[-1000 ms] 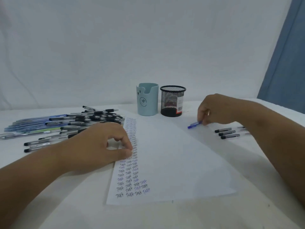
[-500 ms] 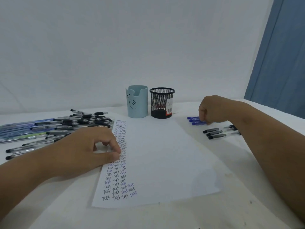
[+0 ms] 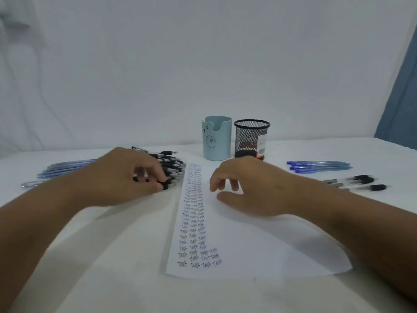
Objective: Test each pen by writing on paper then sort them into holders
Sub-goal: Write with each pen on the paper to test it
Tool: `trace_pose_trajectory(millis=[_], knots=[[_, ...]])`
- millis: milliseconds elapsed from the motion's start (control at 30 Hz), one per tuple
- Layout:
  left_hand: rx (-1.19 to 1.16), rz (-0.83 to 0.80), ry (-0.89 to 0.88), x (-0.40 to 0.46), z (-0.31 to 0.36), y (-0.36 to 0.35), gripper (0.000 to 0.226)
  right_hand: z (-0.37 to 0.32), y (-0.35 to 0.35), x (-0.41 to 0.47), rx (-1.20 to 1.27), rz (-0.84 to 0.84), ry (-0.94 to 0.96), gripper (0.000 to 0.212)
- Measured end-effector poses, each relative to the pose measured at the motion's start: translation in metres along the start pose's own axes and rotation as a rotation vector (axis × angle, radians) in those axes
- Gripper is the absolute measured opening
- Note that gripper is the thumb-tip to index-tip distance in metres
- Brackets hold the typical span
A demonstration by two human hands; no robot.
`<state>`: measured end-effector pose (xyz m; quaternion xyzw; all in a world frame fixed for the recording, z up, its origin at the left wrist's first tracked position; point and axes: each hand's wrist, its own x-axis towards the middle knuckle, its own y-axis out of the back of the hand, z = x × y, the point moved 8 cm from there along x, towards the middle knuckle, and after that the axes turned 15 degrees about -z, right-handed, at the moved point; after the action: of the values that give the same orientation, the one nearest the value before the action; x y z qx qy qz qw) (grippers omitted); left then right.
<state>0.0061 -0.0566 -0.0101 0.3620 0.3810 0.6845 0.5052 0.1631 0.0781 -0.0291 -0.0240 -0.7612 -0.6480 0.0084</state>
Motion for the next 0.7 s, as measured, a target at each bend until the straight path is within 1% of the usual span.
trace_pose_trajectory(millis=[100,200,333,433,467,567,633,700], knots=[[0.1,-0.078,0.175,-0.009,-0.027,0.017,0.021,-0.012,-0.012,0.003,-0.013,-0.008,0.062,0.013],[0.16,-0.176,0.31,-0.017,-0.047,0.02,0.018,-0.013,-0.017,0.004,0.005,-0.008,0.1,0.011],[0.192,-0.193,0.334,-0.018,-0.051,0.02,0.018,-0.01,-0.016,0.005,0.034,-0.015,0.109,0.01],[0.229,-0.188,0.325,-0.016,-0.047,0.018,0.012,-0.01,-0.017,0.006,0.038,-0.012,0.12,0.009],[0.239,-0.182,0.322,-0.015,-0.045,0.019,0.011,-0.009,-0.018,0.006,0.043,-0.014,0.121,0.01],[0.264,-0.15,0.306,-0.015,-0.04,0.021,0.018,-0.006,-0.018,0.006,0.049,-0.022,0.114,0.01],[0.222,-0.042,0.27,-0.016,-0.036,0.03,0.016,-0.006,-0.018,0.006,0.056,-0.029,0.11,0.011],[0.078,0.086,0.214,-0.017,-0.033,0.038,0.013,-0.006,-0.018,0.005,0.064,-0.035,0.11,0.011]])
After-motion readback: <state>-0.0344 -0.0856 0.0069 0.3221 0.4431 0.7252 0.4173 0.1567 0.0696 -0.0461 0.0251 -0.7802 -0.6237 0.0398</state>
